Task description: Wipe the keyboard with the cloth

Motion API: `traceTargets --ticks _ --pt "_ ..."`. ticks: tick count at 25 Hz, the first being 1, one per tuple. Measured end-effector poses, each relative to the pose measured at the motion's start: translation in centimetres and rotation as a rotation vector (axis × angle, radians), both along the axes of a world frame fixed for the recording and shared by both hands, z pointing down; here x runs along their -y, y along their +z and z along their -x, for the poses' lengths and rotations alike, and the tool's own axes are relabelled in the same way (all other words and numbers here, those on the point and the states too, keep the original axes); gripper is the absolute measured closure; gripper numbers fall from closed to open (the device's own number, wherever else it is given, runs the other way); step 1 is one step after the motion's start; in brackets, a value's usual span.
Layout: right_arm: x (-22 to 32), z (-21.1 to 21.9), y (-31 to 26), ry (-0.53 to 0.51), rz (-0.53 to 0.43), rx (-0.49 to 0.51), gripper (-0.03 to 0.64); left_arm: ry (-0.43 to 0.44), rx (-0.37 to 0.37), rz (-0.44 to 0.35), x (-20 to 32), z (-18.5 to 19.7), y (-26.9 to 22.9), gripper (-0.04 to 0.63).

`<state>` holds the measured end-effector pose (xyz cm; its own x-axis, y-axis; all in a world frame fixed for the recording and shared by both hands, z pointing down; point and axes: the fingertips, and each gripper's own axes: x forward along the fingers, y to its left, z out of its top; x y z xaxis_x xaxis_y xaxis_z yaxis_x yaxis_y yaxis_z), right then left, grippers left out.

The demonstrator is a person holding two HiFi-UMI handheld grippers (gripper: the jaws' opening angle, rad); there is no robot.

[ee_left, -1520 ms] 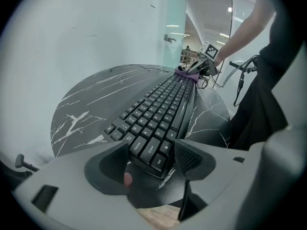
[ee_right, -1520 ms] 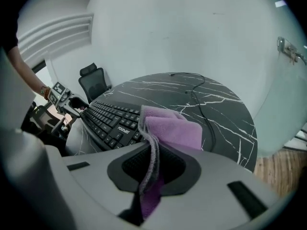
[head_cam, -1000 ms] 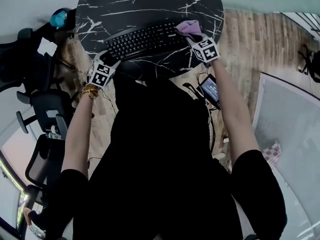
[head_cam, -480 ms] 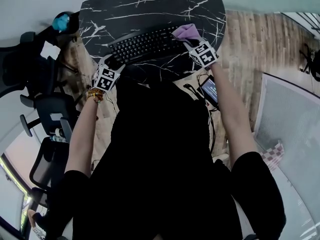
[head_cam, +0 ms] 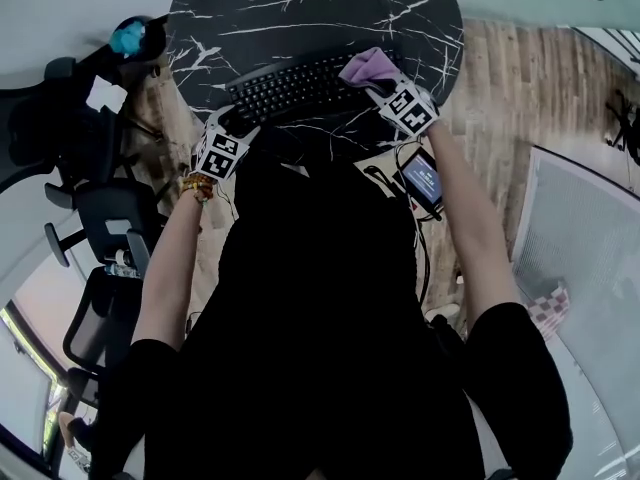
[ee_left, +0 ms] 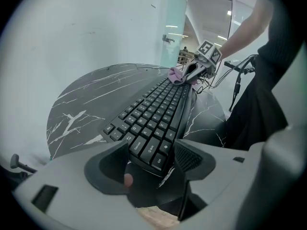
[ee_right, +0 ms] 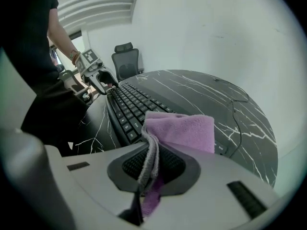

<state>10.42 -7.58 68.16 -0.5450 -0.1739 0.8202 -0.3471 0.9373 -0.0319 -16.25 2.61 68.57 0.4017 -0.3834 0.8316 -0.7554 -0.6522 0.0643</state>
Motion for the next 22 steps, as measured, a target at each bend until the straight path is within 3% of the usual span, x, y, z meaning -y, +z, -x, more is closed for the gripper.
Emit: traceTargets --ticks 8,15,22 --pt "-0.3 0.4 -0.1 -0.026 -0.007 0.004 0.565 -0.011 -0.002 -0.009 -0.1 0.1 0.0 0.305" --pt "-2.0 3.7 -0.1 -0.184 -0.024 0.018 0.565 -0.005 0.017 0.0 0.1 0.0 -0.1 0.305" --pt "-2.5 5.1 -0.2 -0.184 -0.033 0.047 0.565 -0.002 0.019 -0.005 0.0 0.1 0.0 0.305"
